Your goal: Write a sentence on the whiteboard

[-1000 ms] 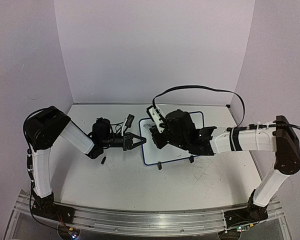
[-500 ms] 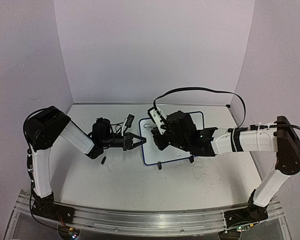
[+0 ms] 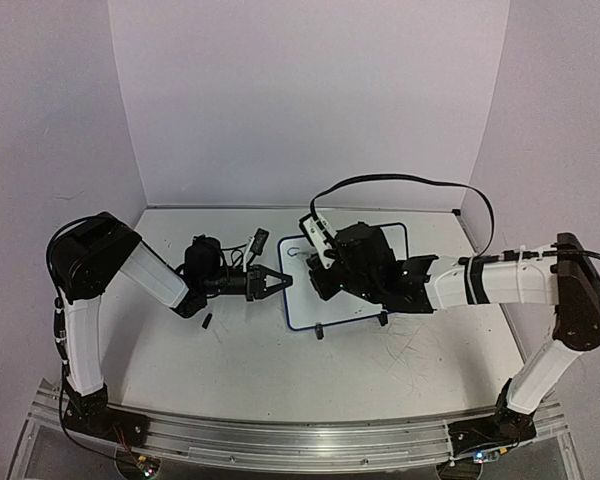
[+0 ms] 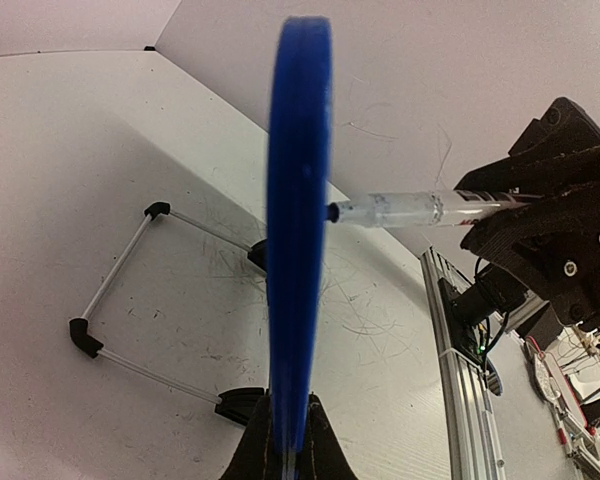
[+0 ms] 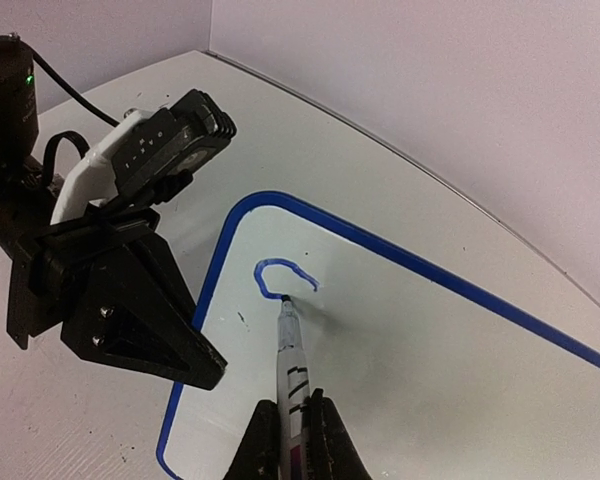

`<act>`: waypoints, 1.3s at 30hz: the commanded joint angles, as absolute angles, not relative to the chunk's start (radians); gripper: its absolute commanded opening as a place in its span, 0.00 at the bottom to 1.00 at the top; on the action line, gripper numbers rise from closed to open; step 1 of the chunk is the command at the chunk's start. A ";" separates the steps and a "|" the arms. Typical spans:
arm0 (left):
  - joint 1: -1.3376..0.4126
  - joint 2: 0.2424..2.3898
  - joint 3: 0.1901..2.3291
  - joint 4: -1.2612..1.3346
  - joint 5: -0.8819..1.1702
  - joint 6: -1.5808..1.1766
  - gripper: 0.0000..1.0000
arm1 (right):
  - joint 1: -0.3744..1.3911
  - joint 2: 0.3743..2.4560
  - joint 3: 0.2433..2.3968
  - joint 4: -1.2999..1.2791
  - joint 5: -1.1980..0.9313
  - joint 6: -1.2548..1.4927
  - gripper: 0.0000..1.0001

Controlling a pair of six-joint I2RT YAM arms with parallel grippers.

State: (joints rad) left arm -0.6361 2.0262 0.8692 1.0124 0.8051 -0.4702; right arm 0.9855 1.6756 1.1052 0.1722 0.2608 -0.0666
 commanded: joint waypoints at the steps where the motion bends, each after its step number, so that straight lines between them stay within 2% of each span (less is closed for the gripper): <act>1: -0.649 1.989 0.870 0.982 0.803 -0.453 0.00 | 0.985 1.635 1.087 0.168 0.310 -0.051 0.00; 39: -0.647 1.986 0.884 0.947 0.804 -0.433 0.00 | 0.985 1.623 1.049 0.146 0.281 -0.026 0.00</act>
